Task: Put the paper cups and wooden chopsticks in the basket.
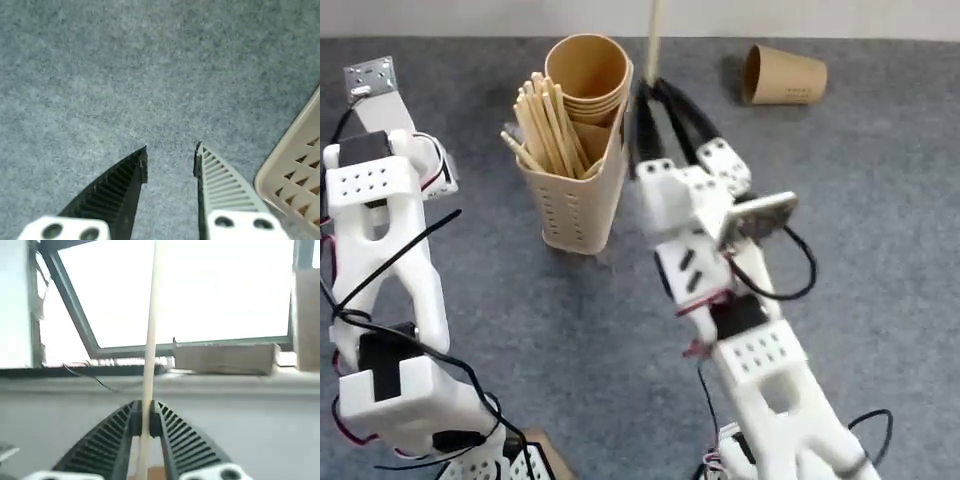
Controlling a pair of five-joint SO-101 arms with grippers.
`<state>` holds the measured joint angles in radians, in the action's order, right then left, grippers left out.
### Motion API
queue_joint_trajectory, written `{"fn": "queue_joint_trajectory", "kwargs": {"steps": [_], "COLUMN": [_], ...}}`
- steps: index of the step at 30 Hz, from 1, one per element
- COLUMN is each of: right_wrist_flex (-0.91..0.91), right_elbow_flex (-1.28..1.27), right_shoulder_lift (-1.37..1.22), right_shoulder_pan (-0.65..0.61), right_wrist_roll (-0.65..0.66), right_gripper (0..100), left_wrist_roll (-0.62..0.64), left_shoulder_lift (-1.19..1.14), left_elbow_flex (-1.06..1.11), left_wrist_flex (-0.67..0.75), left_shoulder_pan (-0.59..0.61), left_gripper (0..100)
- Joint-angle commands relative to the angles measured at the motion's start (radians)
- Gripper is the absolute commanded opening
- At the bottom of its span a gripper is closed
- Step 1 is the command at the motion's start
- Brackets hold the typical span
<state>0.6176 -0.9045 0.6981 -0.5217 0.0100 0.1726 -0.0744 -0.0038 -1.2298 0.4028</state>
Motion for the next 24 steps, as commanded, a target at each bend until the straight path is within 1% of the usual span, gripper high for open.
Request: {"fn": "queue_joint_trajectory", "kwargs": {"steps": [1,5,8,11,16,18,22,23,24], "right_wrist_flex": [0.096,0.102,0.102,0.101,0.093,0.071,-0.019,-0.036,-0.048], "right_elbow_flex": [0.202,0.394,0.493,0.504,0.499,0.475,0.435,0.432,0.432], "right_shoulder_lift": [-0.225,-0.460,-0.572,-0.638,-0.680,-0.674,-0.634,-0.622,-0.607], "right_shoulder_pan": [-0.013,-0.021,-0.056,-0.077,-0.071,-0.058,-0.058,-0.058,-0.058], "right_wrist_roll": [-0.006,-0.008,-0.008,-0.008,-0.005,-0.005,-0.009,-0.009,-0.009], "right_gripper": [0.4,0.4,0.4,0.4,0.5,5.0,24.4,28.3,30.1], "left_wrist_roll": [0.008,0.008,0.006,0.006,0.006,0.006,0.006,0.006,0.006], "left_shoulder_lift": [0.036,0.036,0.036,0.036,0.036,0.036,0.036,0.036,0.036], "left_elbow_flex": [-0.005,-0.005,-0.005,-0.005,-0.005,-0.005,-0.005,-0.005,-0.005], "left_wrist_flex": [0.011,0.011,0.012,0.012,0.011,0.011,0.011,0.011,0.011], "left_shoulder_pan": [-0.010,-0.010,-0.010,-0.010,-0.010,-0.010,-0.010,-0.010,-0.010], "left_gripper": [19,19,19,19,19,19,19,19,19]}}
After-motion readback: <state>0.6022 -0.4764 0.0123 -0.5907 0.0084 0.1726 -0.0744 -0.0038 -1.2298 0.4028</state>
